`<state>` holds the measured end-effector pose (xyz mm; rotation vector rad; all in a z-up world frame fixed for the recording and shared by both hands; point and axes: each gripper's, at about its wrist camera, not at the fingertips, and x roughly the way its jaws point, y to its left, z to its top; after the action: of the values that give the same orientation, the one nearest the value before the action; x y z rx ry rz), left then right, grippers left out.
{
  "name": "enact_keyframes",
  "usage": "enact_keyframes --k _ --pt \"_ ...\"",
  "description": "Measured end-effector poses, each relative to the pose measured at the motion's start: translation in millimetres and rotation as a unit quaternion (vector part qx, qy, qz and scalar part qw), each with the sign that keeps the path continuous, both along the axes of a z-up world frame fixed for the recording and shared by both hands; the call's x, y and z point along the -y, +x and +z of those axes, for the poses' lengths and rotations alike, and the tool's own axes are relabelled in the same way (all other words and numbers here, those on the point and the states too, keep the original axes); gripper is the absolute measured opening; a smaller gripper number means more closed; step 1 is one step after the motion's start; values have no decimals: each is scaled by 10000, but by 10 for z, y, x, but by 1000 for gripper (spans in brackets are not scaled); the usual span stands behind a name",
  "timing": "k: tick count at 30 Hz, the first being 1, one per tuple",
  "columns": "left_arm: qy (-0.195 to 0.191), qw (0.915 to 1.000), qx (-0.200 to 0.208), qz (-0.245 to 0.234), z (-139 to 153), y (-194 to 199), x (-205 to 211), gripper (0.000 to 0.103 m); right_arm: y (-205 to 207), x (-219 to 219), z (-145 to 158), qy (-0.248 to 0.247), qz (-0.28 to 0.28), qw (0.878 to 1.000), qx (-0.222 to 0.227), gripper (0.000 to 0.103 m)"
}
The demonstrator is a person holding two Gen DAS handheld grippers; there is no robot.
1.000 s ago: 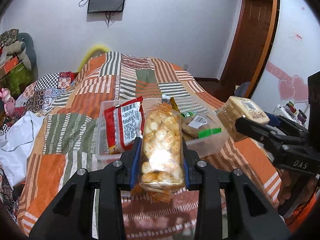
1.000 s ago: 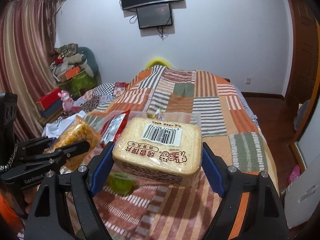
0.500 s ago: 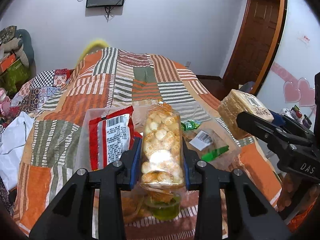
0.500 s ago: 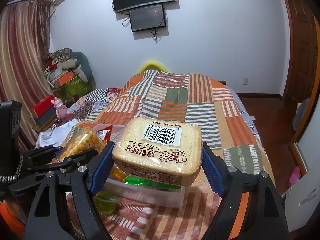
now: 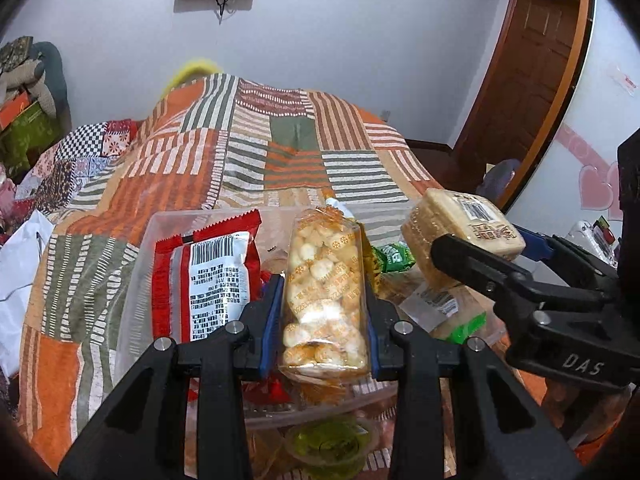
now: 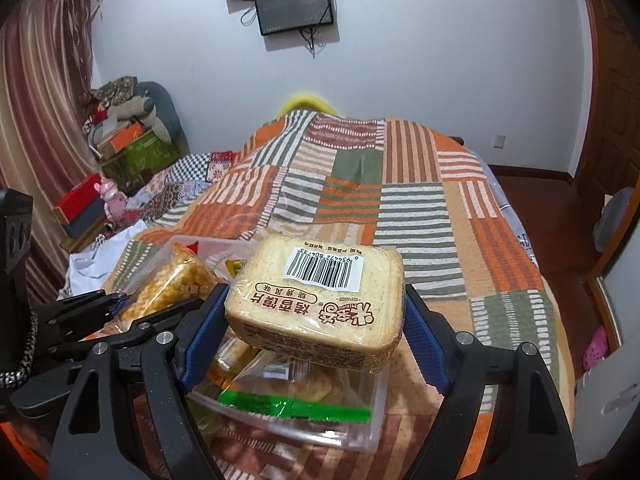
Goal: Organize snacks
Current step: 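Release the puffed-corn bag into the box with left tool while right drops the cake pack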
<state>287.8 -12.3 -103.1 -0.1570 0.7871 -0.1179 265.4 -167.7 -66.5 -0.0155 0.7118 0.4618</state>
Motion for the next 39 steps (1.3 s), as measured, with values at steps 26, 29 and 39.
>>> enact_keyframes --k 26,29,39 --pt "-7 10000 -31 29 18 -103 -96 35 -10 -32 67 -245 175 9995 38 82" --pt "49 10000 31 -4 88 -207 -107 35 -81 -20 116 -250 209 9994 128 82" --pt "73 9998 134 157 225 -590 -289 60 -361 55 217 -64 389 9990 232 82"
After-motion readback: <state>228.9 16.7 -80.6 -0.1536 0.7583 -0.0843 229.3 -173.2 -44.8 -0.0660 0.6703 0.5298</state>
